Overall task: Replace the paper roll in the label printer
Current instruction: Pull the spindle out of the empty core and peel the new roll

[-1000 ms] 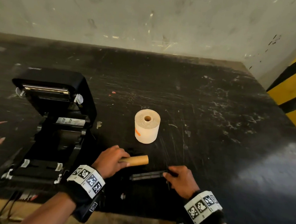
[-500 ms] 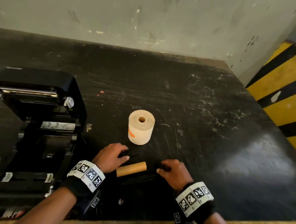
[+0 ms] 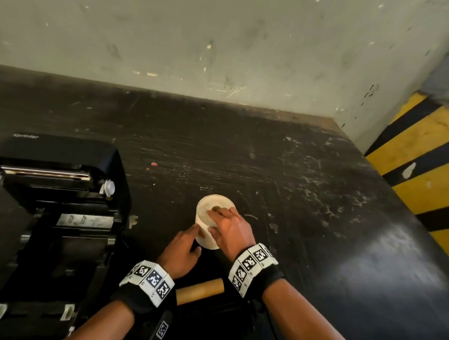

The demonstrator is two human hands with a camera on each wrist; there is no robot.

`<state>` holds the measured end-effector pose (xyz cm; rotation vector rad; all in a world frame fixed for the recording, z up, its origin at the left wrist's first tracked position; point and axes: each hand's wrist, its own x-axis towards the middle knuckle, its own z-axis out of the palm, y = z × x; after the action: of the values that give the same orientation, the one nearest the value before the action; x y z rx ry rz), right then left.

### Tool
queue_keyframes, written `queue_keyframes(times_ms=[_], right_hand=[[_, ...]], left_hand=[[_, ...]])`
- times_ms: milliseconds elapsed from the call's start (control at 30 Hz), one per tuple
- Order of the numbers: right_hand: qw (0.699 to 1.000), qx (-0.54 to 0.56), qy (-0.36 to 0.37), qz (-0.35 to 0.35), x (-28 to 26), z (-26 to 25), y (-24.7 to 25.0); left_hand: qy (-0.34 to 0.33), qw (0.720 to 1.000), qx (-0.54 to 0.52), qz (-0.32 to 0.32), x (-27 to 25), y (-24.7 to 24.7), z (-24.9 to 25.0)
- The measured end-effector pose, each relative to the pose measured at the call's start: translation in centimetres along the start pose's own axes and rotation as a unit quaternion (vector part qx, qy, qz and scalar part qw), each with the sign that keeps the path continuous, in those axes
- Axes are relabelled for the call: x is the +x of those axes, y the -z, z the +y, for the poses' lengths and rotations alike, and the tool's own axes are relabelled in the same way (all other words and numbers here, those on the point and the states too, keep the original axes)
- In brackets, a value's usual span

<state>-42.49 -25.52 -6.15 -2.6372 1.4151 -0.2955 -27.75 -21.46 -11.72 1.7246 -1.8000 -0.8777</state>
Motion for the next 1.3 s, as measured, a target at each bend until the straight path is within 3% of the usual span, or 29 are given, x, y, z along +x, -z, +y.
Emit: queue_keyframes(times_ms=[133,267,433,567,767,933,1133,1300], right_hand=[[0.998,-0.018,0.029,0.055,-1.2,1.2,-0.4],[0.997,0.038,-0.018,0.070,-2.8,3.1,0.2],[0.996,0.040,-0.072,0.036,-5.6,5.7,0.9],[0.984,0.068,-0.164,-0.027,-7.1,7.9,0.5],[0.963,0.139,-0.228,-0.020,-8.0,9.3,-1.0],[0.960,0.169,-0.222,-0.026,-7.7,9.4,-1.0],[0.973,0.055,-0.223,-0.004,-7.2,7.5,-1.5],[0.975,-0.012,-0.200,0.095,-6.6,6.4,-1.2]], left_hand=[[-0.031,0.999,-0.007,0.023,0.2,-0.3,0.2],[-0.077,0.995,-0.015,0.058,1.0,-0.5,1.3],[-0.110,0.985,0.134,-0.018,3.2,-1.4,3.5],[-0.156,0.958,0.230,-0.064,5.3,-2.7,5.1],[-0.178,0.939,0.285,-0.068,6.1,-2.8,7.3],[-0.193,0.937,0.284,-0.068,5.0,-1.9,6.2],[-0.221,0.930,0.288,-0.055,4.4,-1.6,5.5],[-0.232,0.909,0.343,-0.045,4.6,-1.6,6.4]])
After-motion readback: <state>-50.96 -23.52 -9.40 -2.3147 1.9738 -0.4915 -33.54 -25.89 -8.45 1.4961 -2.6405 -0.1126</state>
